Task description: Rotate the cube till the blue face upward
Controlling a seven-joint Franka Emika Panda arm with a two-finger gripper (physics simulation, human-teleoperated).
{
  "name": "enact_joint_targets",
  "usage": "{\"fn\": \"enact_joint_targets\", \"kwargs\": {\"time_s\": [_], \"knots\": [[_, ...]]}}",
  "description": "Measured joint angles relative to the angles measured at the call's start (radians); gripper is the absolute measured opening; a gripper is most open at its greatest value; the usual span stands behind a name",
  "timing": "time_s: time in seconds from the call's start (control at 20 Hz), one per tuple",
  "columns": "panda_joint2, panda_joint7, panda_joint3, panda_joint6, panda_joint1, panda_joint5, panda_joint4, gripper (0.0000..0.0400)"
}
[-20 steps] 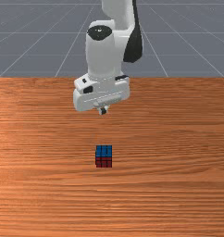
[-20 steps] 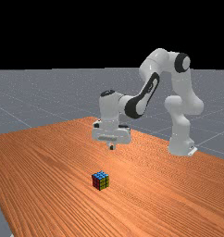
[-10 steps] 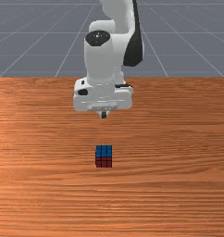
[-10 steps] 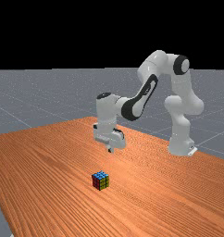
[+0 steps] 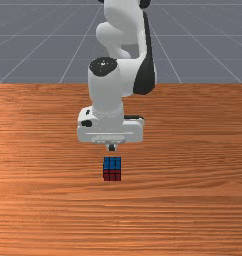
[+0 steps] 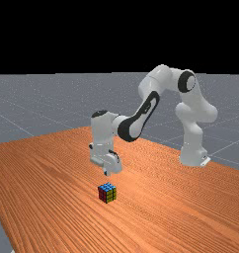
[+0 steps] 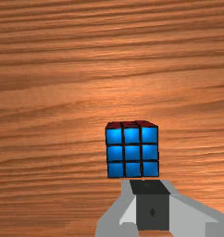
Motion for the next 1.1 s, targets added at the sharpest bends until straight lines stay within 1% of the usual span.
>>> {"fn": "enact_joint_targets", "kwargs": {"time_s": [0.15,0.4,0.5,0.65,0.75,0.85,0.9,0.95,1.0,1.1], "knots": [[0.067,-0.004,0.006,0.003,-0.014,0.009,0.051,0.0000],[0.107,-0.007,0.017,0.009,-0.014,0.017,0.060,0.0000],[0.136,-0.011,0.017,0.035,-0.012,0.012,0.070,0.0000],[0.143,0.001,0.010,0.070,-0.003,0.006,0.082,0.0000],[0.138,0.009,0.021,0.077,0.004,0.015,0.073,0.0043],[0.125,0.029,0.028,0.086,0.030,0.009,0.056,0.0086],[0.116,0.046,0.031,0.093,0.054,0.000,0.046,0.0076],[0.113,0.068,0.033,0.102,0.085,-0.014,0.037,0.0045],[0.121,0.084,0.035,0.111,0.114,-0.027,0.028,0.0026],[0.144,0.106,0.036,0.125,0.148,-0.042,0.013,0.0008]]}}
